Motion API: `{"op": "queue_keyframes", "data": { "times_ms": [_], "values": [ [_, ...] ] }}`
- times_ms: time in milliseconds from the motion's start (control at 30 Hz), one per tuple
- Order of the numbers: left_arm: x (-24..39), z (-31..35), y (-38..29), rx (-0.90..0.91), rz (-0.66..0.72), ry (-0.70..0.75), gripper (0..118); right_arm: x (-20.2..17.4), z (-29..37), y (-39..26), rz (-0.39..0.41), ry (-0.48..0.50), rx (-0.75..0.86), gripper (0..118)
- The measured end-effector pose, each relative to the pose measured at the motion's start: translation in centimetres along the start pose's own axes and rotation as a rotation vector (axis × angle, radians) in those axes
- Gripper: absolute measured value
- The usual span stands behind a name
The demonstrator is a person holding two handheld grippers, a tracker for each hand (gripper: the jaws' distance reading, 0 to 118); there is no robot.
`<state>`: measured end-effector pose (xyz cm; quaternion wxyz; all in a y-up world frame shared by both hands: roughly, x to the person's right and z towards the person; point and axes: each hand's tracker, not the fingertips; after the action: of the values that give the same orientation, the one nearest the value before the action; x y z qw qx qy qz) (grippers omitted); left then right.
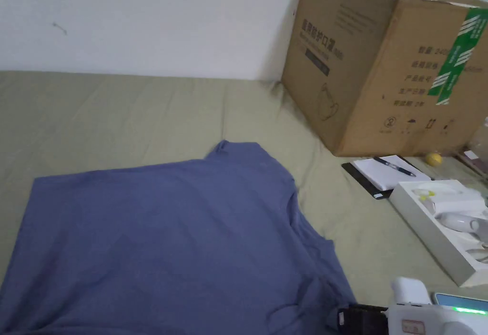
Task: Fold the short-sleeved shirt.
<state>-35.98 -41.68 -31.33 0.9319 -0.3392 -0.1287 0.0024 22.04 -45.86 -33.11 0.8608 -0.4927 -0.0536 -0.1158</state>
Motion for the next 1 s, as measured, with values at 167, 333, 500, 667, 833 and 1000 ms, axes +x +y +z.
{"op": "queue_keyframes", "data": {
  "times_ms": [167,333,500,667,833,1000],
  "values": [
    [0.4,0.0,0.2,-0.032,-0.005,0.028,4,-0.6,-2.8,-0.1,0.115,-0.014,-0.105,98],
    [0.8,0.2,0.2,-0.054,-0.015,0.048,4,-1.7,-1.3,-0.3,0.172,0.018,-0.040,2],
    [0.1,0.9,0.4,-0.039,0.024,0.045,4,-1.2,1.3,0.0,0.150,0.043,-0.004,2],
    [-0.3,1.6,0.8,-0.035,0.036,0.041,4,0.2,3.9,0.4,0.070,0.077,0.003,2],
    [-0.6,2.0,1.7,-0.040,0.012,0.045,4,-0.8,6.8,1.7,0.077,0.079,0.009,2],
    [-1.7,-1.4,5.2,-0.104,-0.006,0.041,4,-3.4,5.6,8.2,0.161,0.037,-0.007,2]
  ]
}}
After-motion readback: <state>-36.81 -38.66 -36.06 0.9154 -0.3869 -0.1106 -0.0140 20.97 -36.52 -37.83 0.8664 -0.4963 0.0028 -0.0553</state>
